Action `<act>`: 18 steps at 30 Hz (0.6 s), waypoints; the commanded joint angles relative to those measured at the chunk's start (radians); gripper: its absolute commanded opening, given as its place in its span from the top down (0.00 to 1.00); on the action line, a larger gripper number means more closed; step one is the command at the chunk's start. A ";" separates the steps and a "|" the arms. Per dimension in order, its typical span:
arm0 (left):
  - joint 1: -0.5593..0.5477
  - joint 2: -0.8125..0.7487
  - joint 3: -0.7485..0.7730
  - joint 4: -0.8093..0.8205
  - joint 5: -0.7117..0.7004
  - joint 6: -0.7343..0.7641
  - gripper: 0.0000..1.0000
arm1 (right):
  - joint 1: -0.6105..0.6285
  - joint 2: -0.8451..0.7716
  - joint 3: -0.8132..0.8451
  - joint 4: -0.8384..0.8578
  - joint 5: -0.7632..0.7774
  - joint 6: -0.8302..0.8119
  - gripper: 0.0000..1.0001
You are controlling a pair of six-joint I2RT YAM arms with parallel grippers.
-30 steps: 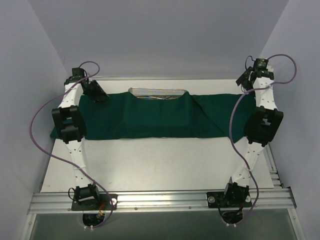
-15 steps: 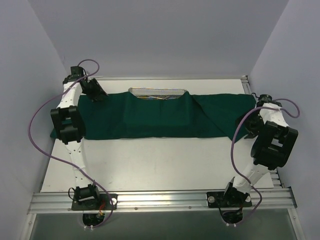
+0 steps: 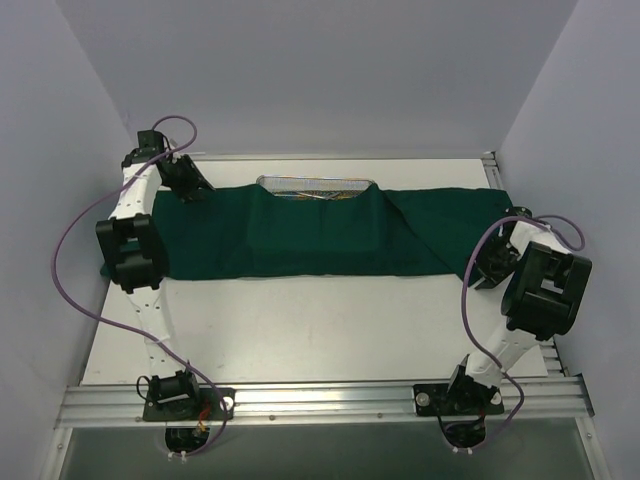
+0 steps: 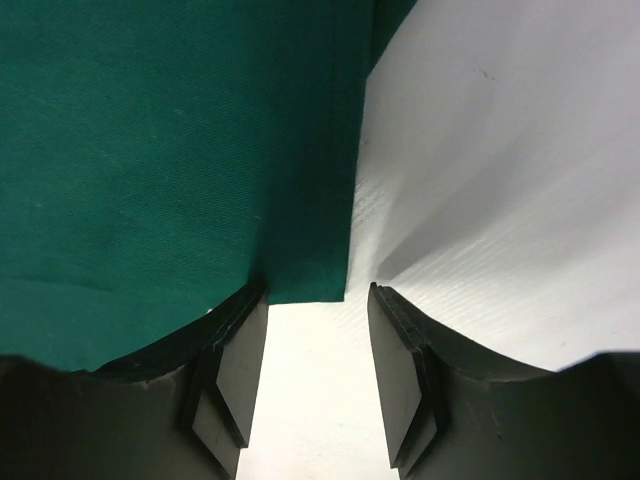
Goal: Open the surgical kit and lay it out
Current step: Open the surgical kit at the center of the board.
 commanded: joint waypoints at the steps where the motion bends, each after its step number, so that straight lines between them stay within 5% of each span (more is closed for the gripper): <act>1: -0.002 -0.083 -0.018 0.034 0.005 0.019 0.50 | 0.015 -0.015 -0.011 -0.021 0.054 -0.004 0.55; 14: 0.000 -0.103 -0.044 0.035 0.005 0.016 0.50 | 0.044 0.095 0.021 -0.025 0.151 -0.029 0.54; 18: 0.000 -0.111 -0.049 0.034 0.005 0.014 0.50 | 0.071 0.133 0.026 -0.017 0.160 -0.027 0.63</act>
